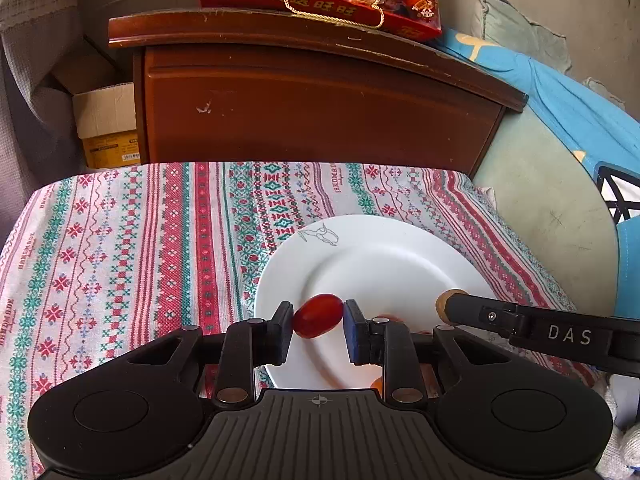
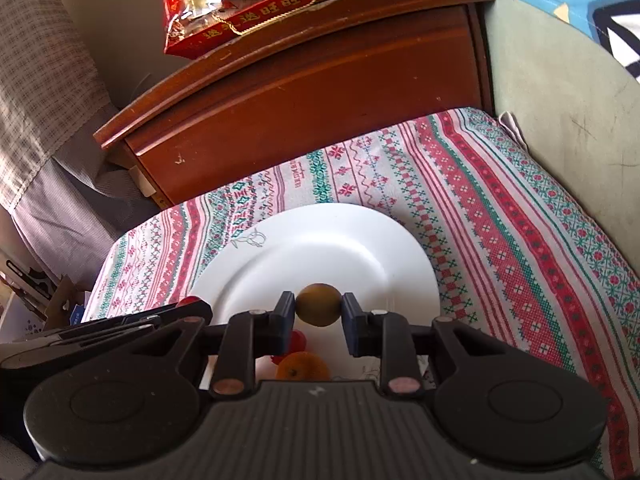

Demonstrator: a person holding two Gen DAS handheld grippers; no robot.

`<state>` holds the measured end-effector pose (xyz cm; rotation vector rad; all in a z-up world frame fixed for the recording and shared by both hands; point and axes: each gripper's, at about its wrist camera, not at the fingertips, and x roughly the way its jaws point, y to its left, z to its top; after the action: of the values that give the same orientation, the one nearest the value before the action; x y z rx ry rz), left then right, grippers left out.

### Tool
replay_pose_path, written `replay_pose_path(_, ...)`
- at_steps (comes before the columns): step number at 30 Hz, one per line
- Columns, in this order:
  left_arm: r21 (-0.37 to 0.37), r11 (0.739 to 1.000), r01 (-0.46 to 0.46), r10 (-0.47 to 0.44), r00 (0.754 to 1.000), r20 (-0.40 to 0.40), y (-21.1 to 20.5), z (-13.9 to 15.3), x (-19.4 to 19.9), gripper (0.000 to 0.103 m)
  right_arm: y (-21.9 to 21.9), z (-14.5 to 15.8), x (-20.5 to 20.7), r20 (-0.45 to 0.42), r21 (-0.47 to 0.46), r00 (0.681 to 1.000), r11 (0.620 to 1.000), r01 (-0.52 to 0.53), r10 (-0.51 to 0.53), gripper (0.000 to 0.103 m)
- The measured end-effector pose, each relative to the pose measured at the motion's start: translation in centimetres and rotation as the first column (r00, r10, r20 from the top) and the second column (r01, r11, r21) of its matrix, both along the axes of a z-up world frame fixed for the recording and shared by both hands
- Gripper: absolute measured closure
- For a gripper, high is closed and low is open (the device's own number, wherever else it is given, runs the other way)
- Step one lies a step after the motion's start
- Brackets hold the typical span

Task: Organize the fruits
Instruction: 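Carry the tomato and kiwi over the white plate and open both tools, then move both open tools back from the plate to the fruit pile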

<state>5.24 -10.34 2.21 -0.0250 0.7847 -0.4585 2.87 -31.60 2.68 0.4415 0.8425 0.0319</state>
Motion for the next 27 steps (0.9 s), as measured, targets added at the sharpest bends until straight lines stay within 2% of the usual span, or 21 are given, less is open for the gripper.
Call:
replay_pose_path(7,0.014,1.0,0.019,-0.02,1.0,0.012,-0.9,0.3,0.1,0.076,-0.5,0.2,0.1,0.009,0.052,1.0,0.998,0.029,-0.03,0.074)
replay_pose_path(8,0.007,1.0,0.019,-0.019,1.0,0.015,-0.9,0.6,0.0,0.074,-0.6,0.5,0.1,0.016,0.062,0.999,0.997,0.034,-0.035,0.074)
replay_pose_path(11,-0.028,1.0,0.01,-0.01,1.0,0.03,-0.4,2.2,0.0,0.059,-0.8,1.4,0.1,0.037,0.078,0.998,0.996,0.043,-0.046,0.073)
replay_pose_path(15,0.001,1.0,-0.007,0.007,0.997,0.075,0.2,4.1,-0.3,0.054,-0.5,2.6,-0.2,0.062,0.069,0.997,0.997,0.033,-0.038,0.068)
replay_pose_path(21,0.014,0.998,-0.065,0.065,0.998,0.011,2.4,5.2,-0.5,0.054,0.8,4.0,-1.2,0.085,0.056,0.996,0.998,-0.01,0.005,0.066)
replay_pose_path(27,0.018,0.992,-0.123,0.122,0.992,0.021,5.9,6.3,-1.8,0.054,2.7,4.5,-2.6,0.098,0.049,0.993,0.996,-0.072,0.067,0.066)
